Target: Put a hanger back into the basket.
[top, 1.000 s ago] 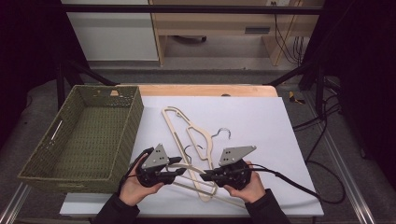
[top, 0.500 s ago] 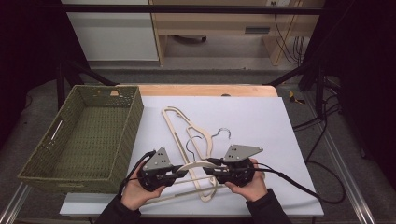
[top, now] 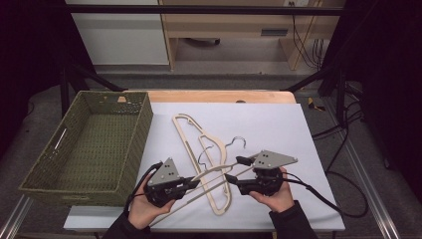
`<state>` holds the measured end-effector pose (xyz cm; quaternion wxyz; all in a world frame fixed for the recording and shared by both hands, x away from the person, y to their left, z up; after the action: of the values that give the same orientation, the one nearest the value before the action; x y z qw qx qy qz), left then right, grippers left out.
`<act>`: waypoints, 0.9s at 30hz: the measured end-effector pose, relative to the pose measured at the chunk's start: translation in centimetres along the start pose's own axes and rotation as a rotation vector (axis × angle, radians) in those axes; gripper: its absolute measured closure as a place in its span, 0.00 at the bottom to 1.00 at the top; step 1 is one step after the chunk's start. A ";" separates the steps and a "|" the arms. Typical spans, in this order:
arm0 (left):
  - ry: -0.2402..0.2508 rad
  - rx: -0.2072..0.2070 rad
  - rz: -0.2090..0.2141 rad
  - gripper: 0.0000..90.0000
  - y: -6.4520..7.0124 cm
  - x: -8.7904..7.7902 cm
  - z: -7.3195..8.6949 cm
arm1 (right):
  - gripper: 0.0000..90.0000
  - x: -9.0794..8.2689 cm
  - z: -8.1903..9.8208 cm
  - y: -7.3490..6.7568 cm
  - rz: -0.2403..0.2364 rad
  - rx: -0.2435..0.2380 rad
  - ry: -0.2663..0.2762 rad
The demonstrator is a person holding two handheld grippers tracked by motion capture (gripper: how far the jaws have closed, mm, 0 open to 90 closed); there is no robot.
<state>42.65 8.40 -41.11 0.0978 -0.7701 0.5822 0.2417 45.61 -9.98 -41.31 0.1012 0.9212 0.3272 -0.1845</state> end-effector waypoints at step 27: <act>0.154 0.010 -0.264 0.95 -6.8 -15.5 -6.7 | 0.08 -2.7 1.7 7.4 0.224 0.150 0.035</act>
<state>47.61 20.69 -28.68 0.0877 -0.8557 0.4829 0.1642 47.94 -17.65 -41.24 0.0465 0.9600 0.2093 -0.1799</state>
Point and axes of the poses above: each handheld gripper's, and its own axes: x roughly forward along the jaws, z roughly out of its underside, y roughly to its right, the point moved 8 cm from there along x, roughly forward along the jaws, and after that the axes turned 15 degrees about z, right-handed, at the moved point
